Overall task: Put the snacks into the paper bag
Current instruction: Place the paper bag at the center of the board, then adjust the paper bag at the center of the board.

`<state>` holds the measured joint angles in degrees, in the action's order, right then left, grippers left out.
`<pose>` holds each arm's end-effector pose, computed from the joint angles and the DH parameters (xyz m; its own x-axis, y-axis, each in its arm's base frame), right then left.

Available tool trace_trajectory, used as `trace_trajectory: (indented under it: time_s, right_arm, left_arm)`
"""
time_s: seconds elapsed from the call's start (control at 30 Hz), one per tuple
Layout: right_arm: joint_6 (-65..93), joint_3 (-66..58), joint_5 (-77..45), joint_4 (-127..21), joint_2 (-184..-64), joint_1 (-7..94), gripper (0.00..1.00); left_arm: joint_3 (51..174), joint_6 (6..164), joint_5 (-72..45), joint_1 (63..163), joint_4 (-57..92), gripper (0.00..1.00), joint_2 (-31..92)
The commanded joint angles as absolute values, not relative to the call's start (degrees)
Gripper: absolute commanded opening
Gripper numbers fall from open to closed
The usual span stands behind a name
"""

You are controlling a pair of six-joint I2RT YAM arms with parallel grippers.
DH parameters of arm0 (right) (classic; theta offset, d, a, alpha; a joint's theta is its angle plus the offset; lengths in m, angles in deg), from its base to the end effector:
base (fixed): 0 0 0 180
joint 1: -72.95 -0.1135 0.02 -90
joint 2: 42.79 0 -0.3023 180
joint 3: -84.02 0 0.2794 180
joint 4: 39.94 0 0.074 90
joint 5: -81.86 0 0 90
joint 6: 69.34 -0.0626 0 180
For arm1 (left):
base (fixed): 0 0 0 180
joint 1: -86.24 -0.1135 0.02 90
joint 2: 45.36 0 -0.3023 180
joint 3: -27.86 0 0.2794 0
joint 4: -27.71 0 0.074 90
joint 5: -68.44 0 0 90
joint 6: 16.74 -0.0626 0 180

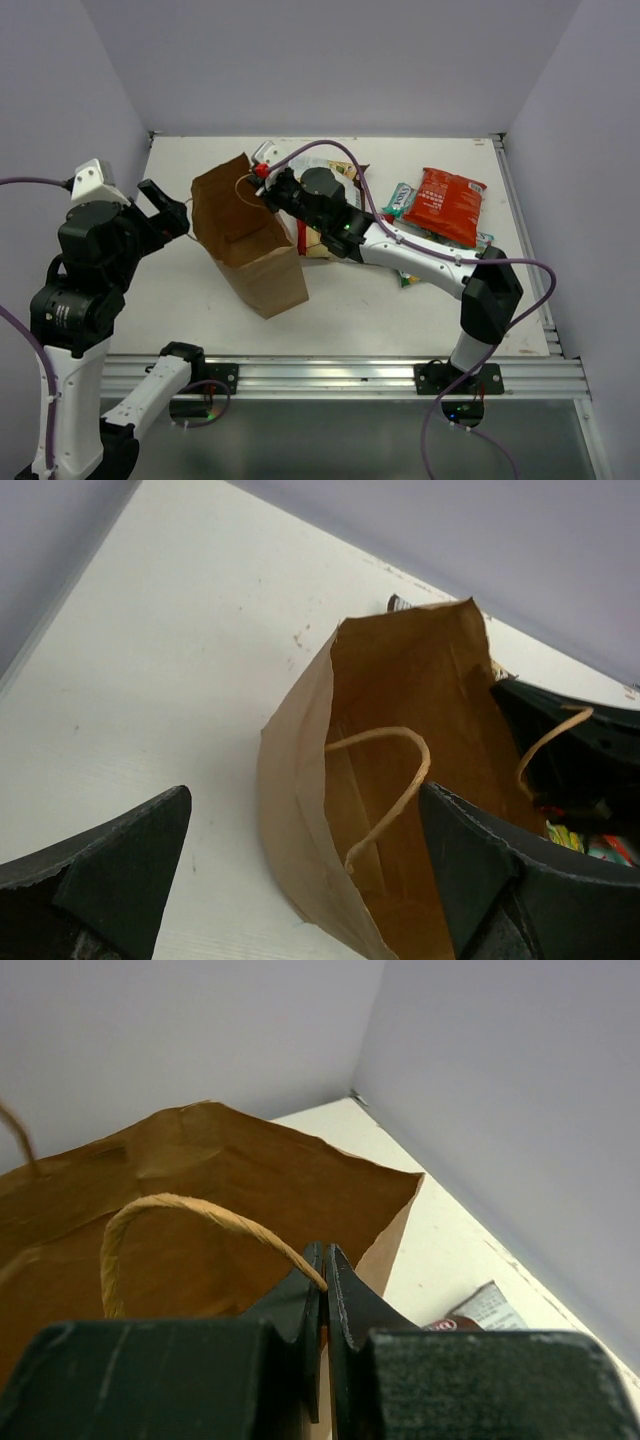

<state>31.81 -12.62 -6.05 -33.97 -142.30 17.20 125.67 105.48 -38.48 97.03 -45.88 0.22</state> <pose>0.2750 0.3999 0.4050 0.1856 -0.0707 -0.9801 -0.7845 0.5900 -0.1912 0.1058 -0.0016 0.5015 -0.2562 -0.4704 -0.8444 -0.2645 0.8744 -0.4069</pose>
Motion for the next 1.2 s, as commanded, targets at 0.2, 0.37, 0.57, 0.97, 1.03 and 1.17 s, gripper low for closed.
trace_trajectory:
  time_s: [0.2,0.37,0.57,0.97,1.03,1.17]
  right_arm:
    - [32.7,-11.8,2.5,-34.8,-137.9,18.7,0.08]
    - [32.6,-11.1,2.8,-35.5,-137.3,18.8,0.10]
    - [32.0,-10.6,2.9,-36.0,-136.6,18.9,0.16]
    - [30.0,-11.6,2.8,-38.1,-132.5,18.9,0.49]
    - [29.7,-11.1,3.5,-38.8,-130.6,18.9,0.56]
    - [29.0,-9.2,5.0,-40.1,-126.5,18.9,0.70]
  left_arm:
    - [121.5,108.5,-25.4,96.9,-46.7,1.00,3.0]
    - [119.0,108.9,-23.6,96.9,-47.1,0.99,3.1]
    - [114.3,109.2,-23.2,96.9,-47.4,0.90,1.9]
    - [115.2,104.6,-28.7,96.9,-45.4,0.40,5.9]
    - [116.0,103.9,-28.6,96.9,-44.7,0.33,7.6]
    - [117.1,101.7,-30.0,96.9,-43.3,0.16,10.1]
